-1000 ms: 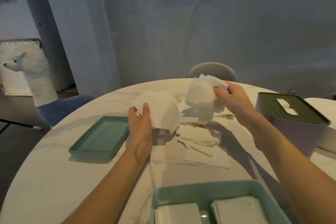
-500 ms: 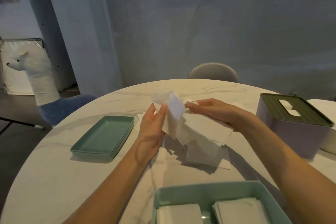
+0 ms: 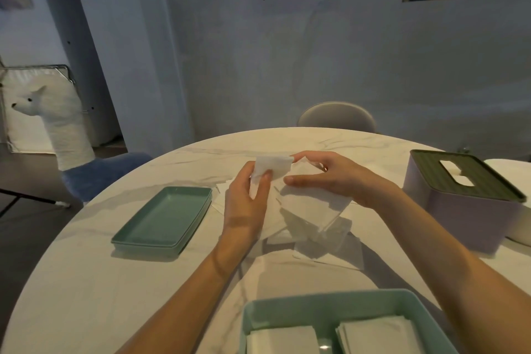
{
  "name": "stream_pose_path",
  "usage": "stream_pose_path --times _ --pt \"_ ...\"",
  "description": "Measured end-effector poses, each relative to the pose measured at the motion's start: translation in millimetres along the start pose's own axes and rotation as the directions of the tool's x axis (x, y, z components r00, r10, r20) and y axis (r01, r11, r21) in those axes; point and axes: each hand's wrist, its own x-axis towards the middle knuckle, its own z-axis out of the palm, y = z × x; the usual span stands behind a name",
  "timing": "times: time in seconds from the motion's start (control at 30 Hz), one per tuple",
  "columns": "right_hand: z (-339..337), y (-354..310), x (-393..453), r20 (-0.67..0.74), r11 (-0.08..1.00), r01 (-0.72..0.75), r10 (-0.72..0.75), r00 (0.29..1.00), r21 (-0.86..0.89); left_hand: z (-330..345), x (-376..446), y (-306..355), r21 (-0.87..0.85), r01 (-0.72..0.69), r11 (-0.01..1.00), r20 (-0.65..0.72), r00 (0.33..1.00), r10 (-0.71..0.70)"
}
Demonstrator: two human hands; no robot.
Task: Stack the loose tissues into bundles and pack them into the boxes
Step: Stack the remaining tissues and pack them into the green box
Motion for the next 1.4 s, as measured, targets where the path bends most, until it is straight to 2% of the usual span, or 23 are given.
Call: stream_pose_path --times 0.2,0.33,0.5,0.67,0.83,0.93,1.07,1.13,1.23,1.33,1.37,1.4 --pt "-3.5 9.2 -2.0 0.129 0.994 -0.100 0.103 0.986 -0.034 -2.7 -2.7 2.3 -0.216 0.190 0.958 0.123 0.978 -0.167" --pt "1.8 13.6 -2.2 0.211 0.978 -0.203 0.191 0.959 0.038 -3.1 -3.9 2.4 -0.373 0.287 0.882 0.147 0.957 -0.249" --pt "-1.5 14.2 -6.5 0.215 0.965 -0.236 0.208 0.954 0.113 -9.0 -5.0 -1.3 -0.449 0.306 0.840 0.168 0.952 -0.257" --pt "-4.3 14.3 -2.7 0.125 0.967 -0.249 0.241 0.962 0.052 -19.6 0.2 -1.8 -0.378 0.322 0.868 -0.023 0.934 -0.357" --pt "-15.4 10.2 -6.6 0.071 0.977 -0.171 0.163 0.984 0.125 -27.2 10.1 -5.0 -0.279 0.405 0.871 -0.160 0.875 -0.458" --pt "-22.9 3.0 -10.2 0.101 0.984 -0.136 0.125 0.987 0.116 -28.1 13.9 -6.8 -0.367 0.469 0.804 -0.031 0.857 -0.514" --pt "-27.3 -7.3 -14.9 0.204 0.990 -0.108 0.088 0.975 0.089 -23.3 13.9 -8.4 -0.611 0.578 0.540 0.226 0.782 -0.581" --pt "-27.8 -14.1 -17.6 0.236 0.994 -0.085 0.067 0.969 0.064 -23.4 13.1 -7.7 -0.626 0.637 0.451 0.344 0.744 -0.573" --pt "-29.2 -21.2 -19.9 0.251 0.999 -0.035 0.041 0.967 -0.030 -23.7 13.1 -7.1 -0.565 0.701 0.436 0.439 0.702 -0.560" --pt "-25.4 -26.8 -16.4 0.192 0.978 -0.004 0.044 0.980 -0.207 -24.1 14.4 0.8 -0.530 0.750 0.396 0.588 0.661 -0.466" --pt "-22.9 -27.8 -14.8 0.159 0.968 -0.014 0.056 0.986 -0.252 -24.8 14.4 3.7 -0.505 0.764 0.401 0.627 0.644 -0.438" --pt "-19.7 -27.8 -13.0 0.132 0.959 -0.031 0.071 0.989 -0.282 -24.7 14.2 6.2 -0.463 0.760 0.456 0.640 0.642 -0.422"
